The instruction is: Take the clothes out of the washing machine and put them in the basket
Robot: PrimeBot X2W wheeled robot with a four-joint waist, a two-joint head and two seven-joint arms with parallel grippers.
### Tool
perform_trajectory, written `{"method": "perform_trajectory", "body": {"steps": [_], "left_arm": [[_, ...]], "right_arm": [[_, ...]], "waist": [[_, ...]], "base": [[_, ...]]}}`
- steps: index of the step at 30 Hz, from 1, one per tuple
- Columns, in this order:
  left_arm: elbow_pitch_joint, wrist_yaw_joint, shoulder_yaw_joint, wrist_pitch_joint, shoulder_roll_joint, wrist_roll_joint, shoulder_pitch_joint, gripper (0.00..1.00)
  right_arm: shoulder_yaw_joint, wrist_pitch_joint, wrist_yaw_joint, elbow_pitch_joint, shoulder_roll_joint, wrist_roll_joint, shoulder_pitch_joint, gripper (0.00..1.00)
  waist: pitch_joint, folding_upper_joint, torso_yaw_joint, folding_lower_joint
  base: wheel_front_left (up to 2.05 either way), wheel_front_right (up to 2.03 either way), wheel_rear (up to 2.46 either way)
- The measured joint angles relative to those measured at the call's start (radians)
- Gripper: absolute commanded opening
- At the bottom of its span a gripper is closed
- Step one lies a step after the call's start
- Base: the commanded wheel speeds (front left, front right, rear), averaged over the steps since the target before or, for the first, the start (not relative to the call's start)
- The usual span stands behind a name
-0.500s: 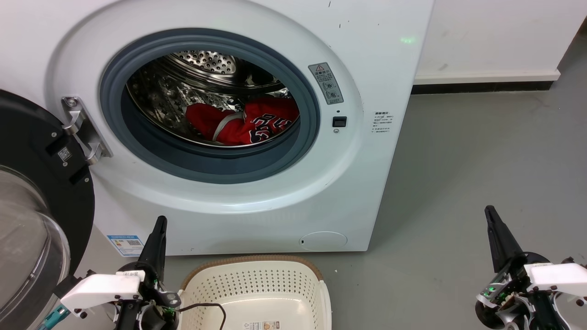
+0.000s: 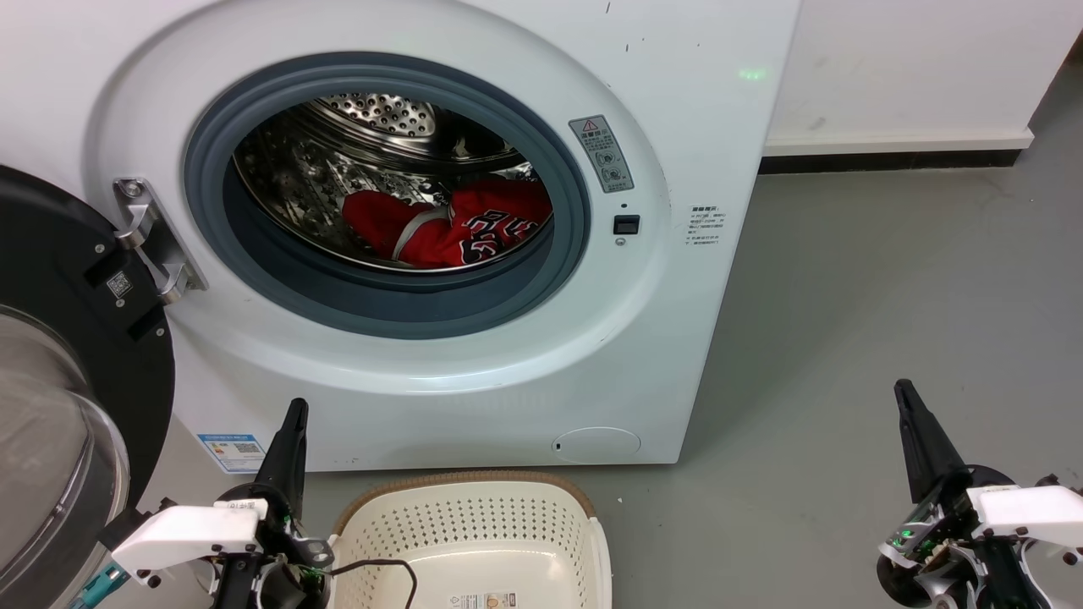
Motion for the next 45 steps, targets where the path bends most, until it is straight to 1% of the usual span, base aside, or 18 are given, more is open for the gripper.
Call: {"method": "perform_trajectory", "body": {"steps": [9, 10, 16, 25, 30, 37, 40, 41, 42, 45], "left_arm": [[0.000, 0.000, 0.000, 0.000, 0.000, 0.000, 0.000, 0.00], [0.000, 0.000, 0.000, 0.000, 0.000, 0.000, 0.000, 1.00], [0.040, 0.000, -0.007, -0.005, -0.003, 0.001, 0.042, 1.00], [0.015, 0.000, -0.012, -0.049, -0.004, 0.030, 0.049, 1.00], [0.018, 0.000, -0.004, -0.072, -0.004, 0.067, 0.064, 1.00], [0.015, 0.000, 0.038, -0.102, -0.003, 0.147, 0.064, 1.00], [0.014, 0.002, 0.087, -0.115, -0.005, 0.202, 0.064, 1.00], [0.012, 0.009, 0.104, -0.119, -0.004, 0.227, 0.064, 1.00], [-0.001, 0.034, 0.135, -0.130, -0.003, 0.296, 0.063, 1.00], [-0.032, 0.047, 0.152, -0.142, -0.005, 0.349, 0.062, 1.00]], "right_arm": [[0.000, 0.000, 0.000, 0.000, 0.000, 0.000, 0.000, 0.00], [0.000, 0.000, 0.000, 0.000, 0.000, 0.000, 0.000, 1.00], [0.003, -0.005, 0.000, 0.038, 0.002, -0.001, 0.040, 1.00], [0.020, -0.049, 0.000, 0.017, 0.002, -0.022, 0.047, 1.00], [0.017, -0.072, 0.000, 0.008, 0.002, -0.056, 0.052, 1.00], [-0.007, -0.101, 0.000, 0.015, 0.002, -0.194, 0.064, 1.00], [-0.017, -0.115, 0.000, 0.012, 0.002, -0.265, 0.064, 1.00], [-0.022, -0.119, 0.000, 0.009, 0.002, -0.293, 0.064, 1.00], [-0.037, -0.131, 0.000, 0.004, 0.002, -0.390, 0.063, 1.00], [-0.053, -0.142, 0.000, -0.023, 0.003, -0.498, 0.062, 1.00]], "waist": [[0.000, 0.0000, 0.000, 0.0000], [0.000, 0.0000, 0.000, 0.0000], [0.001, 0.0000, 0.000, 0.0000], [0.002, 0.0000, -0.002, 0.0001], [0.002, 0.0000, -0.003, 0.0000], [0.001, 0.0000, -0.005, 0.0000], [0.001, 0.0000, -0.007, 0.0001], [0.000, 0.0000, -0.007, 0.0001], [0.000, 0.0001, -0.009, 0.0001], [0.000, 0.0000, -0.011, 0.0001]], "base": [[0.00, 0.00, 0.00], [0.00, 0.00, 0.00], [0.00, 0.00, 0.00], [0.00, 0.00, 0.00], [0.00, 0.00, 0.00], [0.00, 0.00, 0.00], [0.00, 0.00, 0.00], [0.00, 0.00, 0.00], [0.00, 0.00, 0.00], [0.00, 0.00, 0.00]]}}
